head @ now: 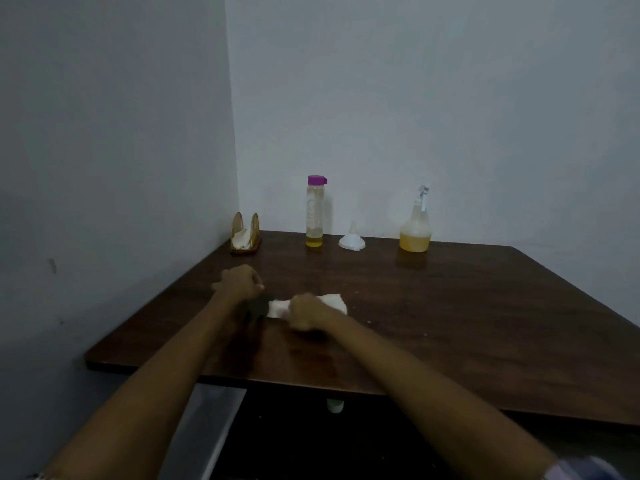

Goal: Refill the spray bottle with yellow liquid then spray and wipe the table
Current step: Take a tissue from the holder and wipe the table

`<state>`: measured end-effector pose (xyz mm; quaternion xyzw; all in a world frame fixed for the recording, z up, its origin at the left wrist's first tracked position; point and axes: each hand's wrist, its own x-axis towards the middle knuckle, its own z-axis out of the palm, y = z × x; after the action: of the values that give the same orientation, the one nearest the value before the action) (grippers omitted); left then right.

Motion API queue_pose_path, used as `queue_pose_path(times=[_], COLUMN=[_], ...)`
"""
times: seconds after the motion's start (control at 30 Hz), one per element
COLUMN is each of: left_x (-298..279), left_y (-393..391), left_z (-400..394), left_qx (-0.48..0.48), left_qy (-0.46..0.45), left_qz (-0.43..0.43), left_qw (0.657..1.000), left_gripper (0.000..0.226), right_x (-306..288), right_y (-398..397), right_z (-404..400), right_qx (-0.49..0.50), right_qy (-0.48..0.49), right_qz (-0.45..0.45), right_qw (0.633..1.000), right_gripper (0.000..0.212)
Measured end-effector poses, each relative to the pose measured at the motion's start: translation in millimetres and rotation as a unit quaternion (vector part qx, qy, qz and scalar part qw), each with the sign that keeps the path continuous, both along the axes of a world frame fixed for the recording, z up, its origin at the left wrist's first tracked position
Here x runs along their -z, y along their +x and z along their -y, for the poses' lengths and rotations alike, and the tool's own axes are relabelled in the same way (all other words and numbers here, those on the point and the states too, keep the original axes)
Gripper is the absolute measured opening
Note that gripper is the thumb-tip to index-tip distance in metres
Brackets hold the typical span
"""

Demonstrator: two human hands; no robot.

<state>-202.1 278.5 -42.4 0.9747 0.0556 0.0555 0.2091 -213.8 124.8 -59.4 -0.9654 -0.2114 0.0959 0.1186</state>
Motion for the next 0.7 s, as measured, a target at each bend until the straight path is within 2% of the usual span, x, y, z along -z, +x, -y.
queue_pose_path(times=[0.1, 0.2, 0.33, 0.43, 0.57, 0.7], left_x=[4.5, 7.7, 12.8, 14.3, 15.4, 17.0], left_y=[-1.1, 1.4, 5.5, 11.4, 24.8, 36.6], left_z=[-3.2, -2.6, -0.3, -2.5, -25.2, -64.5], left_qx=[-0.051, -0.059, -0.041, -0.041, -0.069, -0.119], left_qy=[0.016, 0.022, 0.007, 0.004, 0.011, -0.042], left_qz=[0.043, 0.03, -0.003, -0.024, -0.043, -0.003], left_qw=[0.998, 0.998, 0.999, 0.999, 0.997, 0.992], left_gripper=[0.018, 0.018, 0.021, 0.024, 0.031, 0.049], right_x=[17.9, 10.7, 5.3, 4.2, -4.0, -2.8], right_y=[-5.2, 9.2, 24.8, 26.2, 40.2, 79.4], right_z=[-3.8, 49.6, 176.1, 239.9, 217.9, 119.8], right_qx=[-0.014, 0.02, 0.187, 0.326, 0.378, 0.315], right_qy=[-0.045, -0.1, -0.154, -0.127, -0.033, 0.003], right_qz=[0.039, 0.059, 0.048, 0.01, -0.062, -0.051], right_qw=[0.998, 0.993, 0.969, 0.937, 0.923, 0.948], right_gripper=[0.053, 0.045, 0.045, 0.051, 0.048, 0.048])
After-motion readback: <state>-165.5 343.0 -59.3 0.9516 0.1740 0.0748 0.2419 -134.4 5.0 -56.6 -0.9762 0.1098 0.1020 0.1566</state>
